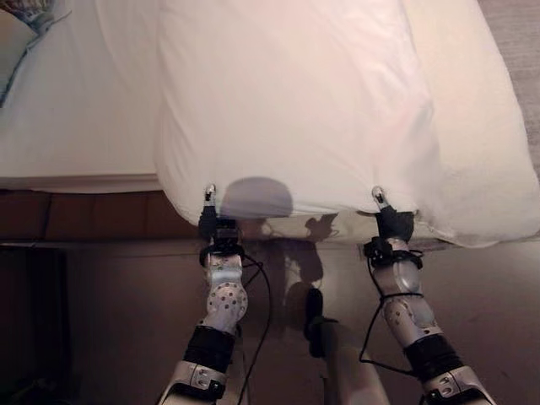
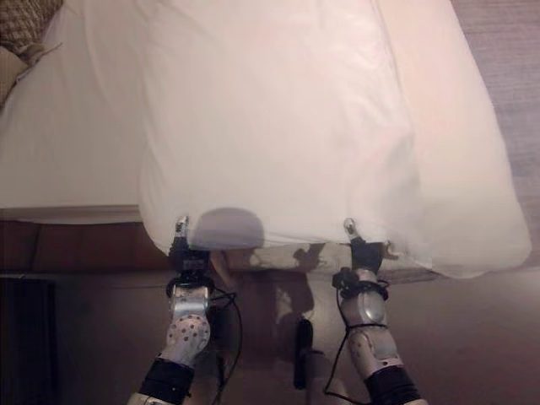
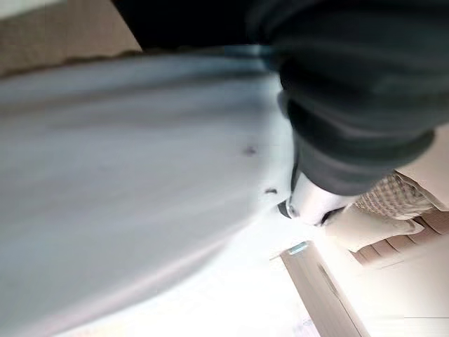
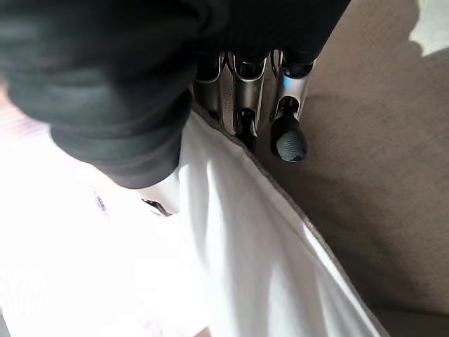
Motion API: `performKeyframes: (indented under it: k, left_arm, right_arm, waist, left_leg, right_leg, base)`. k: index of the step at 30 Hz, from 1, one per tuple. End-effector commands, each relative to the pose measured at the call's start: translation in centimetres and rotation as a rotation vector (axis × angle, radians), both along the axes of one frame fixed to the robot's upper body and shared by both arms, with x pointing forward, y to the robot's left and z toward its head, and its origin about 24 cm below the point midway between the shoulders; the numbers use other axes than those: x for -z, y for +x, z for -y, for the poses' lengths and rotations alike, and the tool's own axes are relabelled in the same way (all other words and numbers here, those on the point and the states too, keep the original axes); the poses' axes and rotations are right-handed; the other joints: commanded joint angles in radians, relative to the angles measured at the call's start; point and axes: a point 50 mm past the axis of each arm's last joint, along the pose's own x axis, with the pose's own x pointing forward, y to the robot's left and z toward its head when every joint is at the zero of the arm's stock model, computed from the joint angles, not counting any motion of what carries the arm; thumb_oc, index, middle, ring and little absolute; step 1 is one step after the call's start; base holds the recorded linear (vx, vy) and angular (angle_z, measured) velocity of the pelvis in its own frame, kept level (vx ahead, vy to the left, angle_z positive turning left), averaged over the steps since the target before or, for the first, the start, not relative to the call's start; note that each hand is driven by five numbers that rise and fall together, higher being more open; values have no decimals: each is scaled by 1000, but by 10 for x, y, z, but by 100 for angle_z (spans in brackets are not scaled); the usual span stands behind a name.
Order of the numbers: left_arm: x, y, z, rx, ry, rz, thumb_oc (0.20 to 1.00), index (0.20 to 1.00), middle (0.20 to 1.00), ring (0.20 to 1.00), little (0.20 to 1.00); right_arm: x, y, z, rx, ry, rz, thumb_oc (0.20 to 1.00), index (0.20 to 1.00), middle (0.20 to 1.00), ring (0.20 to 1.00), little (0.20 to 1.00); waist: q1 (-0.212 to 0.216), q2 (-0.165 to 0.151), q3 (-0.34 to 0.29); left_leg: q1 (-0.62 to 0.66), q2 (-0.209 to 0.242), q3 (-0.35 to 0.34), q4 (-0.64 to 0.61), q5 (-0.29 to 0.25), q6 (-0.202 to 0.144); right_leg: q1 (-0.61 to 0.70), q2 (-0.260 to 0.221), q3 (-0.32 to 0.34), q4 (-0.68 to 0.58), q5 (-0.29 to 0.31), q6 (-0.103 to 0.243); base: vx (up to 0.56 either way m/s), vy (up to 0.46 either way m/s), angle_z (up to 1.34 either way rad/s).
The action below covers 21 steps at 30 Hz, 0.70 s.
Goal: Make the bed
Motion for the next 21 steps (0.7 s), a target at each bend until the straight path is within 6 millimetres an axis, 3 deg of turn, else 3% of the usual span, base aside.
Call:
performKeyframes:
  k: [1,3,4,5,6,7,9,13,17,21]
  left_arm:
    - [7,-34,-83,-311,139,29,200,200,200,200,200]
    - [10,-37,-88,-335,168,4,200,200,200,200,200]
    - [11,-38,-90,-351,171,-7,200,200,200,200,200]
    - [10,-38,-92,-367,176,-10,200,200,200,200,200]
    - [10,-38,-92,-367,177,-11,200,200,200,200,200]
    - [9,-37,-95,-405,194,-29,200,200,200,200,200]
    - [11,-38,-95,-441,193,-72,200,200,200,200,200]
    - [20,-40,-97,-514,137,-142,200,200,200,200,200]
    - [49,-39,-92,-548,83,-344,200,200,200,200,200]
    - [88,-40,-82,-543,6,-556,200,200,200,200,200]
  right_arm:
    - [-15,-11,50,239,-13,94,200,200,200,200,200]
    - [-14,-5,43,210,-18,80,200,200,200,200,200]
    - [-12,-4,42,198,-14,74,200,200,200,200,200]
    - [-10,-5,42,191,-1,74,200,200,200,200,200]
    - [-10,-5,42,190,-1,74,200,200,200,200,200]
    - [-4,-6,41,174,3,59,200,200,200,200,200]
    - [2,-8,36,152,26,47,200,200,200,200,200]
    - [12,-4,27,77,-11,1,200,200,200,200,200]
    - [41,-3,20,-15,-96,-138,200,200,200,200,200]
    - [76,-5,15,-35,-166,-318,200,200,200,200,200]
  waist:
    - [37,-36,-78]
    - [61,-37,-81]
    - [61,-37,-82]
    - [56,-42,-82]
    - [56,-42,-81]
    - [54,-43,-79]
    - [54,-43,-79]
    - [66,-35,-58]
    - [64,-27,-44]
    - [54,-29,-27]
  left_leg:
    - [10,-100,41,-9,-16,62]
    - [18,-108,75,-12,-26,76]
    - [17,-114,80,-16,-21,81]
    - [13,-123,83,-22,-15,84]
    - [15,-122,83,-22,-17,84]
    - [11,-142,85,-49,0,91]
    - [20,-145,85,-75,10,89]
    - [11,-143,108,-77,14,90]
    - [-20,-129,124,-90,42,59]
    - [-35,-122,119,-64,39,52]
  right_leg:
    - [-3,-143,167,-306,304,165]
    - [0,-157,69,-343,309,166]
    - [4,-133,59,-312,274,155]
    - [2,-96,70,-284,252,145]
    - [0,-96,71,-277,247,144]
    - [-11,-8,91,-234,187,124]
    - [-4,24,105,-216,156,105]
    - [-17,9,121,-249,201,116]
    - [-35,2,85,-263,206,119]
    - [-48,-1,67,-240,200,115]
  base:
    - [-12,493,-13]
    - [-35,394,-18]
    - [-60,286,-36]
    - [-46,153,-45]
    - [-94,196,-32]
    - [-76,162,-12]
    - [-50,121,18]
    - [-67,24,-12]
    - [-33,-97,-15]
    - [5,-83,26]
